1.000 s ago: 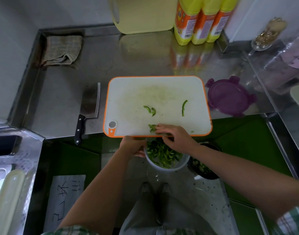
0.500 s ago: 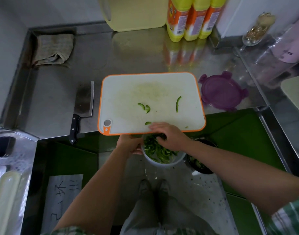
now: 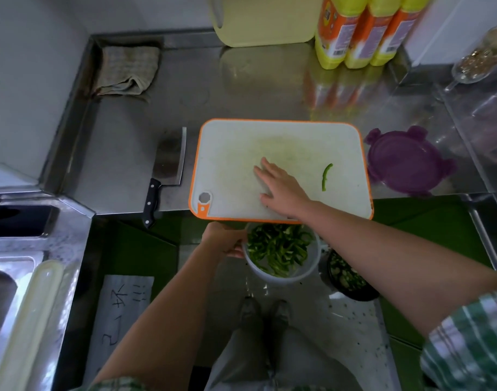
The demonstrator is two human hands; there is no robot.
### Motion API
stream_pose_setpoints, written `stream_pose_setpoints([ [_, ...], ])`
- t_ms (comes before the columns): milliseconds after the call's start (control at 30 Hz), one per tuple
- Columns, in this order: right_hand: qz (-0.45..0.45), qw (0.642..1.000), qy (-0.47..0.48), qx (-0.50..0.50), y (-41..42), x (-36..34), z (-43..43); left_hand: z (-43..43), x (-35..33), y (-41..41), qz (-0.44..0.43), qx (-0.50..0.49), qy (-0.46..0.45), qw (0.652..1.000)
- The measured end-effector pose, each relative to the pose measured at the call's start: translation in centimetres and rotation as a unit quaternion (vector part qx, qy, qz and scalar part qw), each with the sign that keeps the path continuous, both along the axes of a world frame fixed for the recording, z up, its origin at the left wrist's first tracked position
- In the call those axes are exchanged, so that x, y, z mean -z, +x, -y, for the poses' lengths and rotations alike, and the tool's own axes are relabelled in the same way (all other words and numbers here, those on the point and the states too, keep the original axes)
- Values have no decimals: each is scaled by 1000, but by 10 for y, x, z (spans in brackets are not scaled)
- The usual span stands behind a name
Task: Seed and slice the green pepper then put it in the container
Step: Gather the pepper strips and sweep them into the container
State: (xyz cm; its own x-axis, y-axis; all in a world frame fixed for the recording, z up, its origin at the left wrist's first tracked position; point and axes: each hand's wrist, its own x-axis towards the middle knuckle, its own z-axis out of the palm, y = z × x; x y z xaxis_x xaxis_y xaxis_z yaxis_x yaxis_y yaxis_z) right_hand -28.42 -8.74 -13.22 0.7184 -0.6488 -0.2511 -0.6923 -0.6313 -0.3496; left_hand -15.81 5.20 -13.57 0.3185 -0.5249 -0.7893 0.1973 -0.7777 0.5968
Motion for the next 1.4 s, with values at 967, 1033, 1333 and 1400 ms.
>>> stream_pose_setpoints([
  [967,137,990,-25,23,-66,10,-56,7,11,-11,20,28,-13,999],
  [1033,162,986,-31,4,-74,10,-65,9,12,-14,20,28,-13,999],
  [1333,180,972,-83,127,-85,6,-58,16,13,-32,10,53,-8,999],
  [1400,141,976,-93,135,-84,10,-54,16,13,-33,13,54,-6,998],
])
